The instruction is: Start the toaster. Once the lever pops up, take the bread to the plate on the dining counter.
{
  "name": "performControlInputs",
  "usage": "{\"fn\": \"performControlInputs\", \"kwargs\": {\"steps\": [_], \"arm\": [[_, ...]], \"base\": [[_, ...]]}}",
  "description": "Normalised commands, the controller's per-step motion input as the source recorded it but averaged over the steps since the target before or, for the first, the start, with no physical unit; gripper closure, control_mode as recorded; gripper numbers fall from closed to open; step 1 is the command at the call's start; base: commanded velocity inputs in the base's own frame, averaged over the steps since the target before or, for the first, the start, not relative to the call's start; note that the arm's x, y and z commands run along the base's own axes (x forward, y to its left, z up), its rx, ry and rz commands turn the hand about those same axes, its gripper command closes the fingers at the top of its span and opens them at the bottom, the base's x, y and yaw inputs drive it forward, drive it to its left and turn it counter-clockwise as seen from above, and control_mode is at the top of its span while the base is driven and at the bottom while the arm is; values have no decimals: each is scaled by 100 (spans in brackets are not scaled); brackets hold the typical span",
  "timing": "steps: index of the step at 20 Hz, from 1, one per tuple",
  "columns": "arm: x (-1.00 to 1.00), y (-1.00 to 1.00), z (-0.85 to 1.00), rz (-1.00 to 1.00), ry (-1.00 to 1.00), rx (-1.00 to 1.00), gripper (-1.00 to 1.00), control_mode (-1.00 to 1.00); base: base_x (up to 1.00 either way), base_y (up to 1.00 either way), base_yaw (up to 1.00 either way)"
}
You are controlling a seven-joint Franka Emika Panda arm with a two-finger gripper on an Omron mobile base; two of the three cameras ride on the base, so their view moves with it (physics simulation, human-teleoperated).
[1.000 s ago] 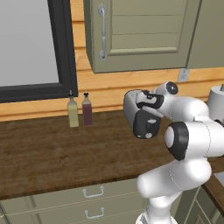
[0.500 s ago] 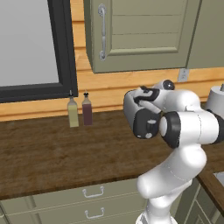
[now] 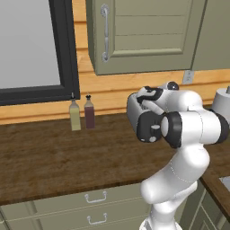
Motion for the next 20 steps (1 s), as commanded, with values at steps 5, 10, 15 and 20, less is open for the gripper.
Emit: {"fn": "performControlInputs", "kwargs": {"steps": [5,10,15,20], "arm": [[0,0,0,0,0,0,100,-100],[-3,-1,17,0,-7,0,100,-100],[-7,-7,48,0,-9,0,100,-100],[-19,-10,55,0,-8,0,100,-100]], "base": [[0,0,0],[0,0,0],[0,0,0],[0,0,0]]}}
